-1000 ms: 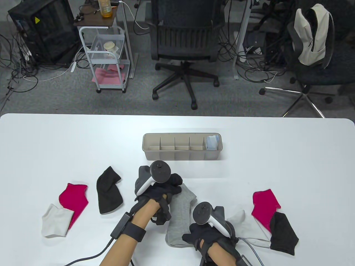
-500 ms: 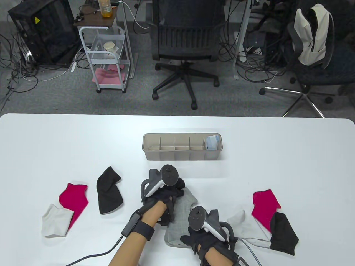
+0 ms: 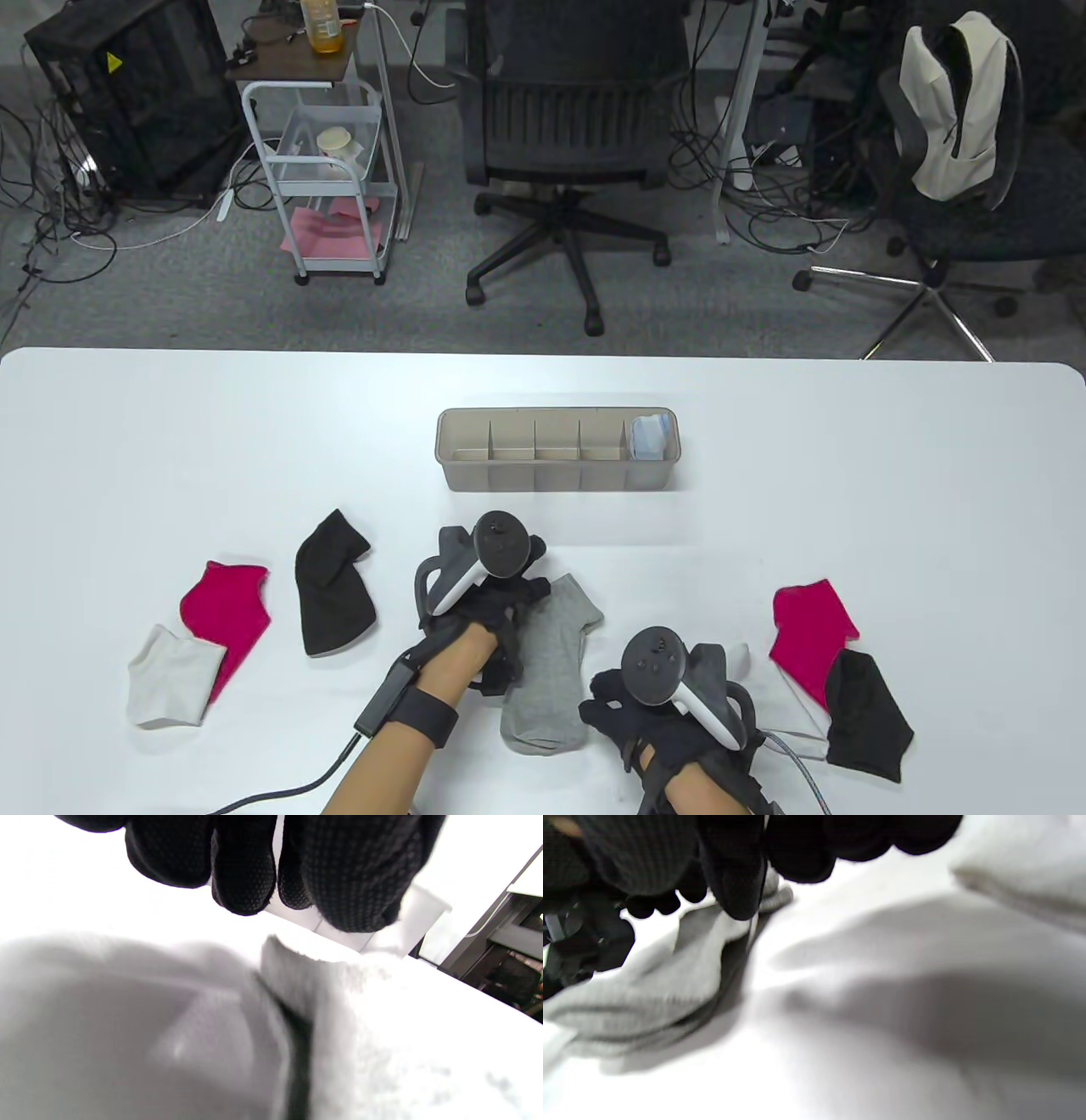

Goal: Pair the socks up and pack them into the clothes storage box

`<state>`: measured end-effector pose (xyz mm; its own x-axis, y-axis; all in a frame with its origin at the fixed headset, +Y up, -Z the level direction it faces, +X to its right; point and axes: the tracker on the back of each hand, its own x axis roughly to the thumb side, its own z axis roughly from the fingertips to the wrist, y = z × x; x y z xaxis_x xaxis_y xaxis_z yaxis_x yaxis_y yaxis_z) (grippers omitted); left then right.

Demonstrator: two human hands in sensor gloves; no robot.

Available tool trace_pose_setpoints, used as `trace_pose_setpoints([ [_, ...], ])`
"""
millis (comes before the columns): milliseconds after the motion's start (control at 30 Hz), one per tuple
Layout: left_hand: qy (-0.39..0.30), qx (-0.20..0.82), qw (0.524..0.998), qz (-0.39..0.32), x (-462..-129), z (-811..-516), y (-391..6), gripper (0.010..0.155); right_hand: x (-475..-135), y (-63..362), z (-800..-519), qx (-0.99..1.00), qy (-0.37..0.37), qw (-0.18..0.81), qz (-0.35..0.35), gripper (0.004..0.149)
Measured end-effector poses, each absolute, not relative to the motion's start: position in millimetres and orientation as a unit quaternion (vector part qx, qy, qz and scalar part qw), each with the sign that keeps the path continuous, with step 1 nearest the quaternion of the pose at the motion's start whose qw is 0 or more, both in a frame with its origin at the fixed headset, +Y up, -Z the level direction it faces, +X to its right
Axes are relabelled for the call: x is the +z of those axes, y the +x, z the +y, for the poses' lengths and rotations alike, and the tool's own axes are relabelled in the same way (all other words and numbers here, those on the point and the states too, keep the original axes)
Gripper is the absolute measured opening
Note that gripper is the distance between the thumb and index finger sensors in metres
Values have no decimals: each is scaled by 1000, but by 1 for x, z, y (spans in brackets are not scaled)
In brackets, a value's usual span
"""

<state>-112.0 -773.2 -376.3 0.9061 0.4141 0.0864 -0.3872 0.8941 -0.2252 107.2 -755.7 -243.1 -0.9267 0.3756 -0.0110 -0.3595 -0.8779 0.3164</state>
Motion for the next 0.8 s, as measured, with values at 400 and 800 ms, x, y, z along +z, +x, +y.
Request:
trace_pose_setpoints([
  [400,-194,266,923,-199,-279,-744,-141,46,-234,78,-762,961,153,152,172,49],
  [800,-180,213,936,-216,-255,-771,-118,45,-239,62,-773,975,136,146,98,35],
])
